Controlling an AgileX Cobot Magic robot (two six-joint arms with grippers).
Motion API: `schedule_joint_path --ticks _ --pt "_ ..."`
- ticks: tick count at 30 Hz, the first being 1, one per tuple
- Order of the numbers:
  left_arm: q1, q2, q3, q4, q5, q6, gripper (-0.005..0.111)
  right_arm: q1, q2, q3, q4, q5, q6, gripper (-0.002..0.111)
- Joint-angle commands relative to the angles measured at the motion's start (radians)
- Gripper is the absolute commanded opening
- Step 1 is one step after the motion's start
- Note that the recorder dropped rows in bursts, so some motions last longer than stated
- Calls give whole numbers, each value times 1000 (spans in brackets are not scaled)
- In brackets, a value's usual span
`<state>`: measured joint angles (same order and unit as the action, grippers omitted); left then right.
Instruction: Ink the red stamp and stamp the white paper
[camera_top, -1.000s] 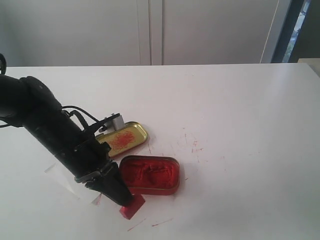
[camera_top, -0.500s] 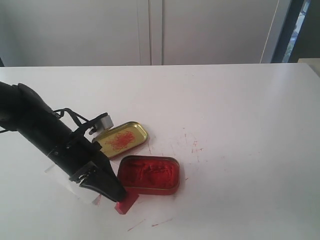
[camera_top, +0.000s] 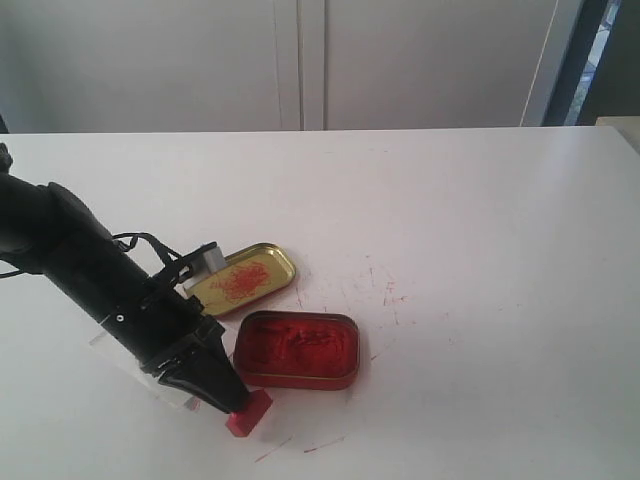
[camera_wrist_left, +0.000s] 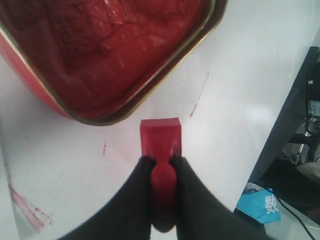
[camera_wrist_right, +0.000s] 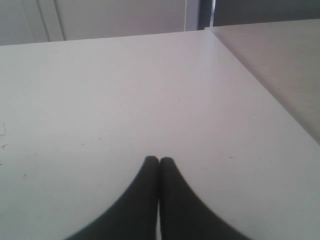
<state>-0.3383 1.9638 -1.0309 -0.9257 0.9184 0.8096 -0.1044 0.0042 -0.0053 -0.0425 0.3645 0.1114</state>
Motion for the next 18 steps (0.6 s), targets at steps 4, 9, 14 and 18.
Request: schedule_joint_path --ticks 4,9,14,18 --pt "1 0 5 -4 -4 -28 0 4 -4 5 -2 -15 -1 0" --pt "1 0 5 -4 -20 -51 0 4 -4 5 -2 -15 -1 0" --pt "1 0 5 -1 -27 -58 14 4 -4 5 -2 -15 -1 0" --pt "1 0 5 -1 -29 -58 31 4 -4 5 -2 -15 -1 0"
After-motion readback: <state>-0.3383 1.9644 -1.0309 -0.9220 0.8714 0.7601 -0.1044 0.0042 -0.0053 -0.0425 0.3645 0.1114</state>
